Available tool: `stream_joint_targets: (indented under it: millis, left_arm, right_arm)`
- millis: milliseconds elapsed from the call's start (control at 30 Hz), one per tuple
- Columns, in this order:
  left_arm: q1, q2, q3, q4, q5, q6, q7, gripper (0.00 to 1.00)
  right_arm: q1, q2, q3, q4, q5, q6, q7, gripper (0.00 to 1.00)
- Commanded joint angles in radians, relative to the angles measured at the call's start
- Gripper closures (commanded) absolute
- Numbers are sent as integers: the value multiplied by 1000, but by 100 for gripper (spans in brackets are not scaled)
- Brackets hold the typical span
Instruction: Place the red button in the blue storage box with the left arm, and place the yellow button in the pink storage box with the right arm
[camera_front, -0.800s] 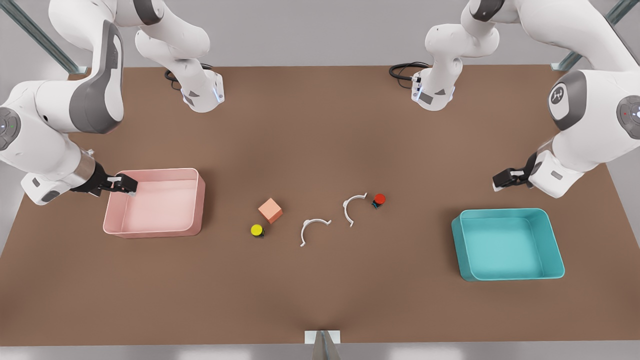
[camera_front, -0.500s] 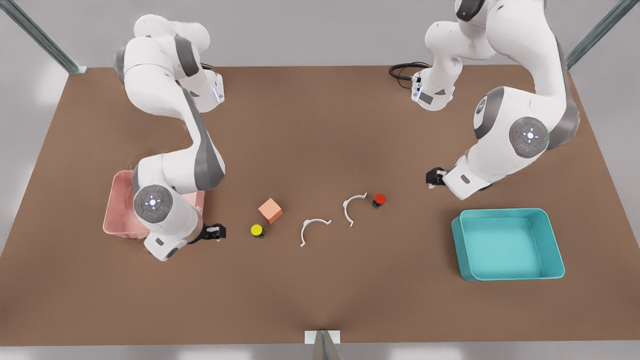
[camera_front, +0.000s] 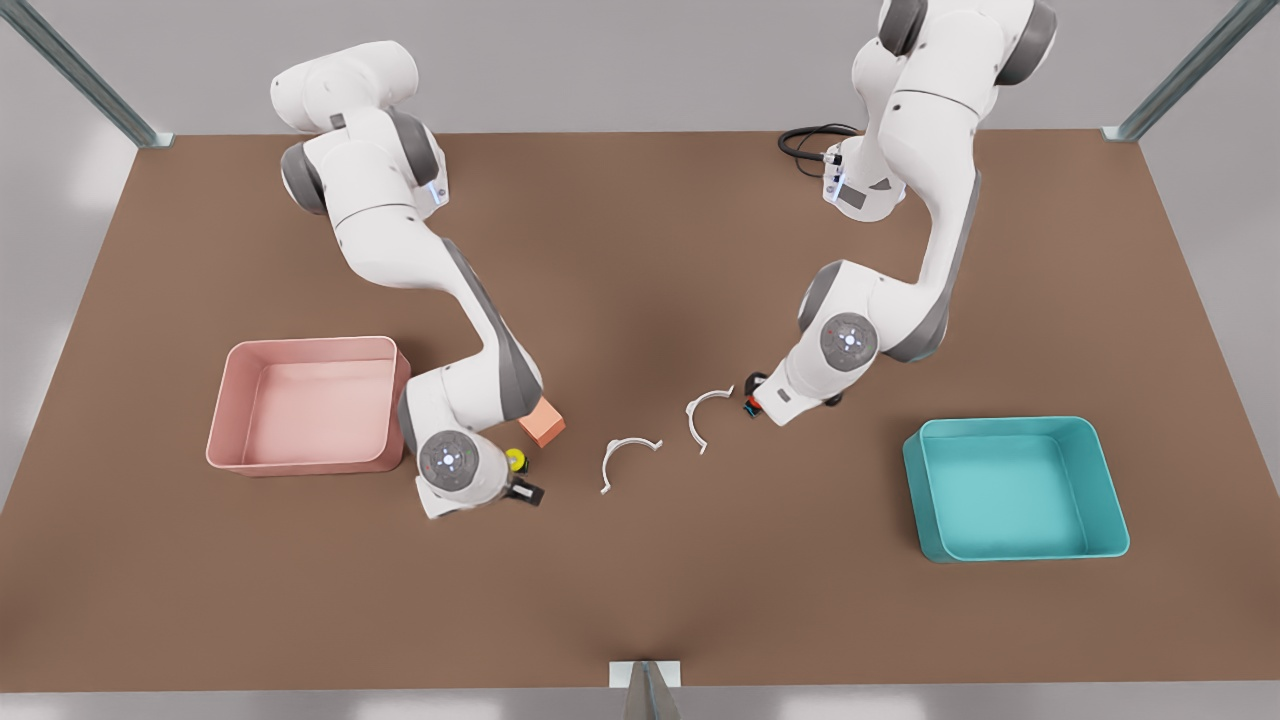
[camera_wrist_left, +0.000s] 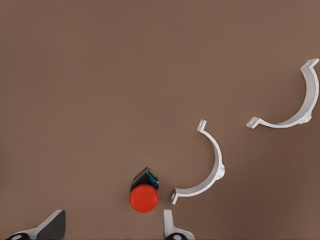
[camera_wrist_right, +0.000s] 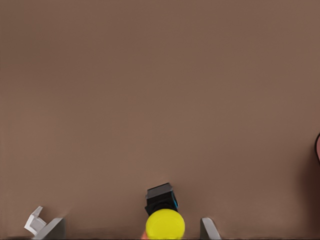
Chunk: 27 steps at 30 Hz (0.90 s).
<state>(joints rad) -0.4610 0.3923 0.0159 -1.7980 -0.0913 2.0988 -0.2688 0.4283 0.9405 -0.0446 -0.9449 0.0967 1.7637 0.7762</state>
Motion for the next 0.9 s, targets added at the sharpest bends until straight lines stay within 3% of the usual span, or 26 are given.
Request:
stream_joint_targets:
  millis: [0,33,100,133,633,800,867]
  left_arm:
    - [-16,-3,-1,-30,7,147,-145,3]
    - [-28,-4,-1,-61,7,181,-159,3]
    - [-41,5,-1,-106,7,256,-164,3]
    - [-45,14,-1,-112,7,262,-164,3]
    - [-44,123,1,-130,4,316,-165,7]
    - [-44,122,1,-158,4,317,-170,14]
    - [-42,118,1,-169,4,316,-170,16]
  right_arm:
    - [3,-18,15,-32,35,16,465,0]
    - [12,-69,19,-112,35,45,486,0]
    - [12,-218,29,-436,35,280,497,0]
    - [12,-229,31,-463,35,281,499,0]
    - [18,-154,32,-537,25,473,469,0]
    - [14,-154,32,-575,25,516,433,0]
    - [15,-154,32,-591,25,543,430,13]
